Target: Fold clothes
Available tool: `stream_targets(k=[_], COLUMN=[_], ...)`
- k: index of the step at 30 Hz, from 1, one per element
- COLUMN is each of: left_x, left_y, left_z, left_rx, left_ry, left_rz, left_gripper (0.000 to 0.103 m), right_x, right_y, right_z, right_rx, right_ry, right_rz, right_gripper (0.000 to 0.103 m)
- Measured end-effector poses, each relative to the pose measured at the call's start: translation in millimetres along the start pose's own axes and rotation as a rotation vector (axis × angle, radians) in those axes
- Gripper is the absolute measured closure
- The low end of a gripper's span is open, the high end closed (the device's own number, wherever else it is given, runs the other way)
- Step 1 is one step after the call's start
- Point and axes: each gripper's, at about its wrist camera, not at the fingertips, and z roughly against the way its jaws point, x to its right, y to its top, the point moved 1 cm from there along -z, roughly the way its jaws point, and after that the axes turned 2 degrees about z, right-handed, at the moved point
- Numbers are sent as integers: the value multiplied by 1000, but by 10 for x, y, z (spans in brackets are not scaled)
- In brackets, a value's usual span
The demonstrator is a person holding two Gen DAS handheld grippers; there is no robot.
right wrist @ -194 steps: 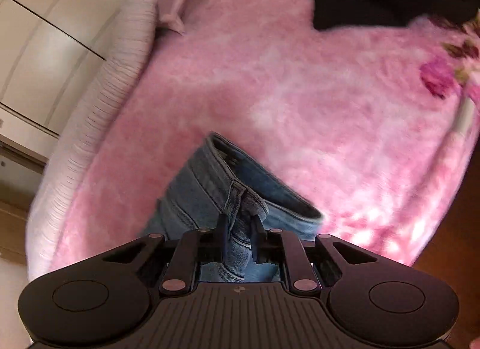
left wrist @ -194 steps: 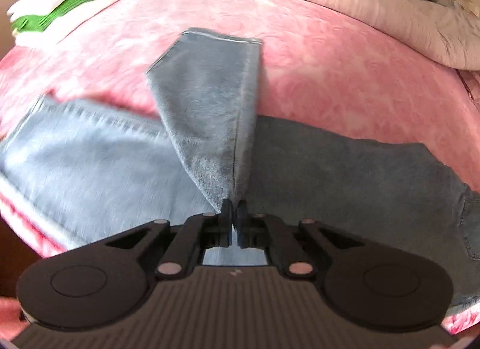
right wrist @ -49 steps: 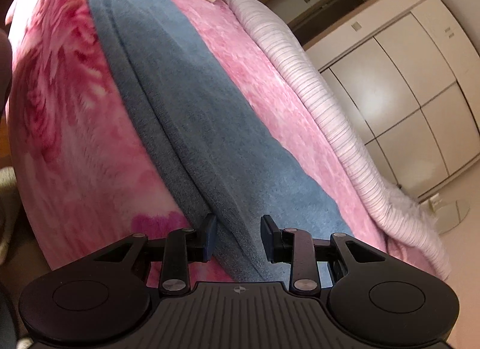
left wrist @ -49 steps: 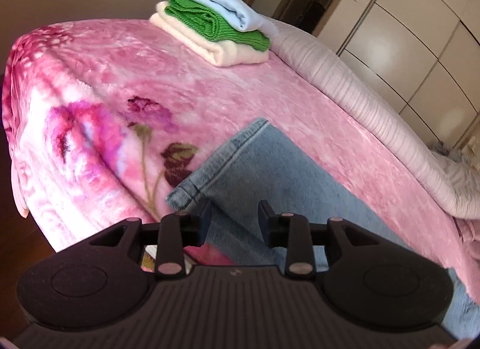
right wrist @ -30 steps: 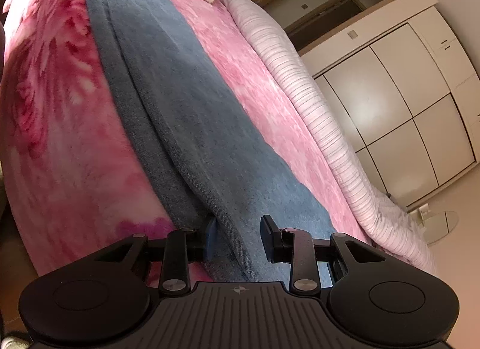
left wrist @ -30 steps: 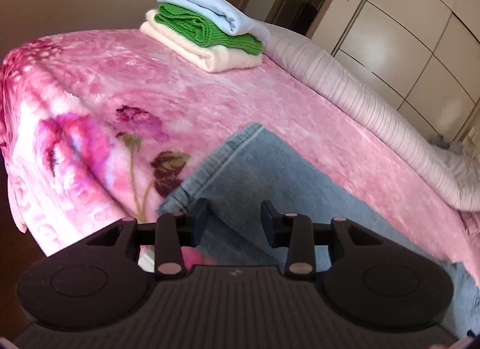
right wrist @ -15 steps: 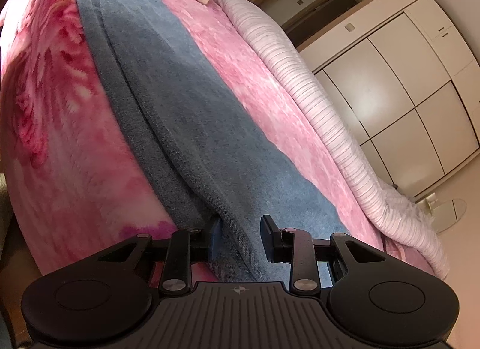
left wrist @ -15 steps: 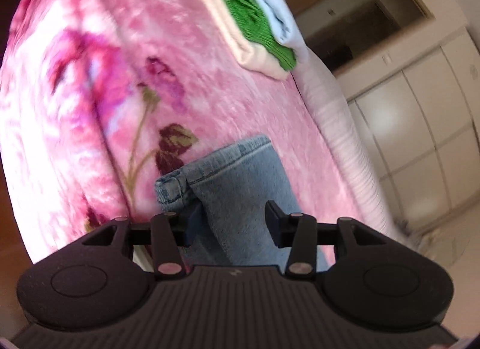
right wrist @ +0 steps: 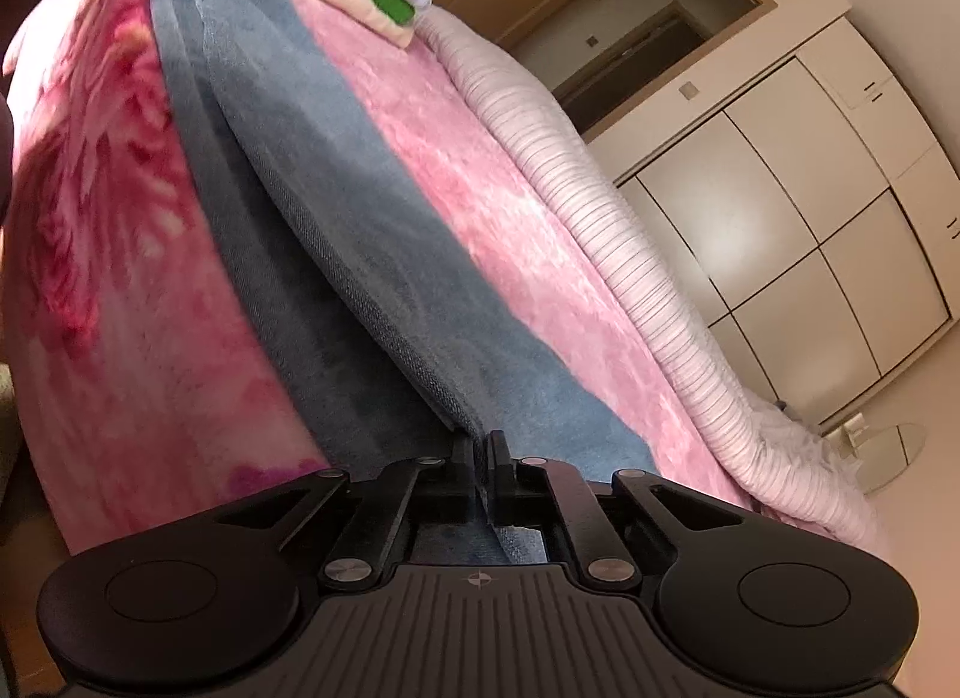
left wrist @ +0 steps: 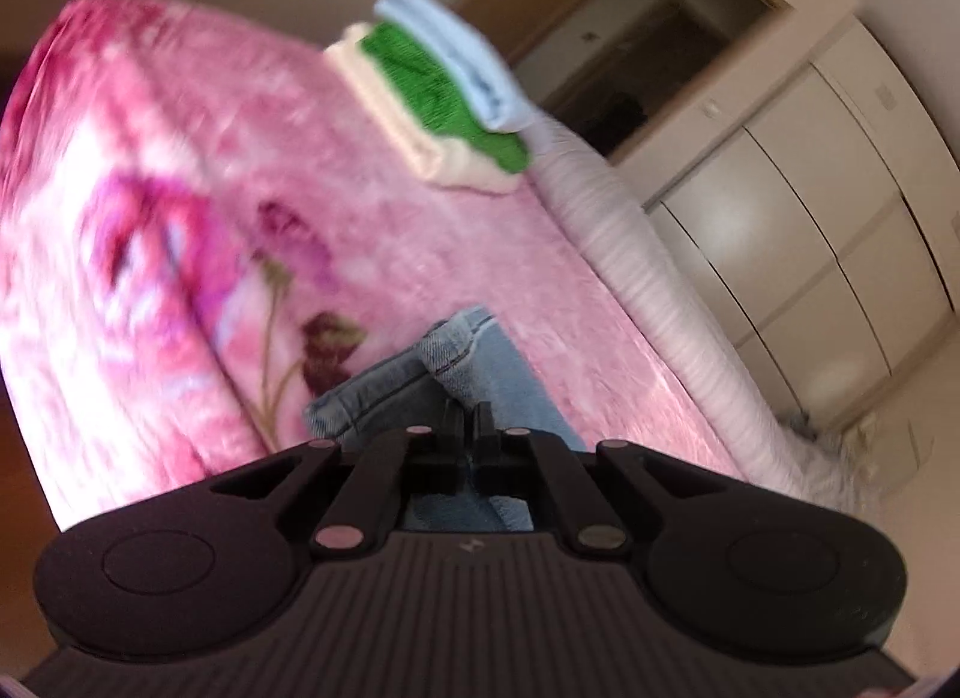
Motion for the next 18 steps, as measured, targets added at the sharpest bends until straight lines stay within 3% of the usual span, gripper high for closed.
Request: stream_targets(k=[9,12,15,18], left_x=[-173,-162,-134,-105], left_y=[-115,-163,-206,-249], left_z=[7,25,61,98], left_rx=[-11,-19,-26,-33], left_ry=[9,65,128,192], left_rz=[-110,-153,-198,-243], left_gripper=[102,102,98,95], right_x=[-97,-205,-252,-82], right_y=[-42,-54,-37,-68], right_z=[60,-92,-93,-66], right_rx=[-14,-81,-91,-110], right_ry=[42,94,75,101], right_rz=[23,31,65,-40], right_gripper=[102,102,100,98])
